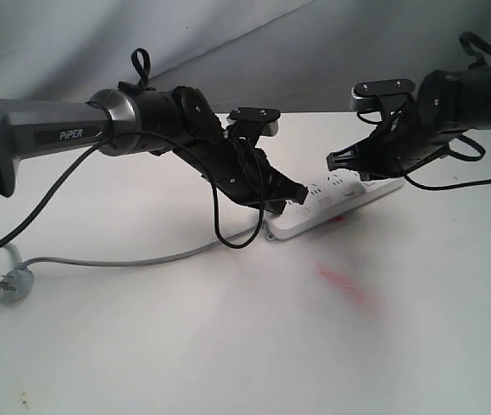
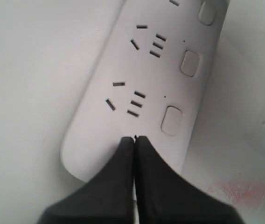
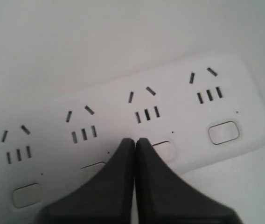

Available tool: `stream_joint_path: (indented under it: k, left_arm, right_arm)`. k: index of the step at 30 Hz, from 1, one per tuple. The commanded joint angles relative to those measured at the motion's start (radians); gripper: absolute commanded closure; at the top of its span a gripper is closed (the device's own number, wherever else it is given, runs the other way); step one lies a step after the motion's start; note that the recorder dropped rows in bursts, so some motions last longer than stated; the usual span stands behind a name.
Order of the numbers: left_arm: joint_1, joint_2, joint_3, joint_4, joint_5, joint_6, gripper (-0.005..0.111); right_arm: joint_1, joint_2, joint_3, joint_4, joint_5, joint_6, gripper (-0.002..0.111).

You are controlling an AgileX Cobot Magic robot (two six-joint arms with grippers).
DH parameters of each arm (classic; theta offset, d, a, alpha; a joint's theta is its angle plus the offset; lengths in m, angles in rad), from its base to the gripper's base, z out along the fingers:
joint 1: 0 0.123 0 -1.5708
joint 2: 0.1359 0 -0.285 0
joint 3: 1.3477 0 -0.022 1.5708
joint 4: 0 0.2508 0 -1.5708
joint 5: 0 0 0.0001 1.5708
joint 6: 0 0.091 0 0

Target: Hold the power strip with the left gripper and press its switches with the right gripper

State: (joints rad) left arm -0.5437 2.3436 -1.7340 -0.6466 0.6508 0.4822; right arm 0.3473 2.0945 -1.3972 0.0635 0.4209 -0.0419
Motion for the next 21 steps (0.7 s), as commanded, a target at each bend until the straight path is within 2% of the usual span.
stream_joint_path:
  k: [1,21]
  left_arm:
    - [-0.004,0.006,-0.002,-0.002,0.001,-0.01,0.107]
    - [-0.004,0.006,-0.002,-0.002,0.003,-0.01,0.107]
  right_arm:
    - [-0.008,-0.001,0.005,-0.121,0.002,0.1,0.108]
    - [-0.011,0.042,0.005,-0.161,-0.043,0.103,0.108]
